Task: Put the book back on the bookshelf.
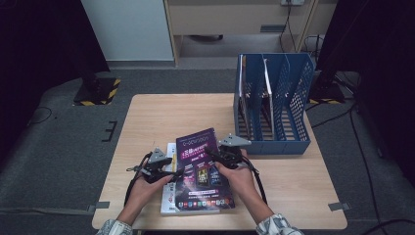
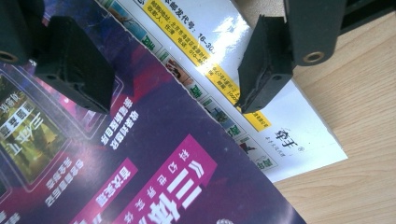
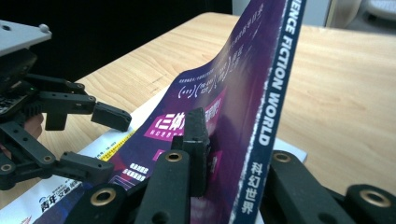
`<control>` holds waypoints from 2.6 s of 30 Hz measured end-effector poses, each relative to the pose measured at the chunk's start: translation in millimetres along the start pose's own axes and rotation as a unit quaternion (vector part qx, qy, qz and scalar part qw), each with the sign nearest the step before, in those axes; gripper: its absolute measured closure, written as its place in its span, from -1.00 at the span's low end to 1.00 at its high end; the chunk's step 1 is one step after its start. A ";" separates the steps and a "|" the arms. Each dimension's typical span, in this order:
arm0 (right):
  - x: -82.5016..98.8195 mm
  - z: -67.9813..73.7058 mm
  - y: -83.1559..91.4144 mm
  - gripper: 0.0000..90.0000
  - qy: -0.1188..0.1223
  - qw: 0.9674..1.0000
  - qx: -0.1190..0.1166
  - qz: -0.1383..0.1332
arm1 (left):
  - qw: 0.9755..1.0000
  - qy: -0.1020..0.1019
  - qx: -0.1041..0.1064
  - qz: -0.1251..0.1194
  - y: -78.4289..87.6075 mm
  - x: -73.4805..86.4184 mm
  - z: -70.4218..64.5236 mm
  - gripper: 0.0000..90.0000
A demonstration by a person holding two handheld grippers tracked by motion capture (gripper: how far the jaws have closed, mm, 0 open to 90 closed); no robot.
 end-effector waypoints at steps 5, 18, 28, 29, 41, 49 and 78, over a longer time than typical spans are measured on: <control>-8.1 7.6 4.5 0.77 0.025 1.000 -0.002 -0.013 | 1.000 0.002 0.003 0.000 -1.0 0.1 -0.3 -0.47; -20.9 22.8 10.7 0.79 0.058 0.997 -0.020 -0.042 | 0.999 0.012 0.032 -0.018 -6.3 -3.2 -0.8 -0.59; -30.1 31.9 15.5 0.81 0.074 0.994 -0.032 -0.073 | 0.997 0.006 0.063 -0.042 -4.7 -11.8 -6.8 -0.34; -30.3 32.6 15.7 0.81 0.075 0.994 -0.034 -0.074 | 0.997 0.008 0.064 -0.041 -4.4 -11.9 -6.3 -0.33; -31.5 34.9 17.5 0.81 0.073 0.993 -0.051 -0.077 | 0.997 0.033 0.054 -0.034 11.4 -13.3 8.9 0.64; -31.8 31.7 18.2 0.79 0.066 0.993 -0.052 -0.080 | 0.997 0.031 0.053 -0.039 14.7 -15.4 9.9 0.74; -37.9 30.0 23.6 0.58 0.061 0.995 -0.065 -0.050 | 0.996 0.002 0.041 -0.085 32.7 -34.4 9.4 0.83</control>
Point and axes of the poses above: each handheld gripper's, and its own axes: y roughly backward along the jaws, x roughly out of its underside, z roughly to its left, the point moved 8 cm from there along -y, roughly forward along the jaws, and after that the axes turned 6 degrees about -y, right-handed, at the moved point
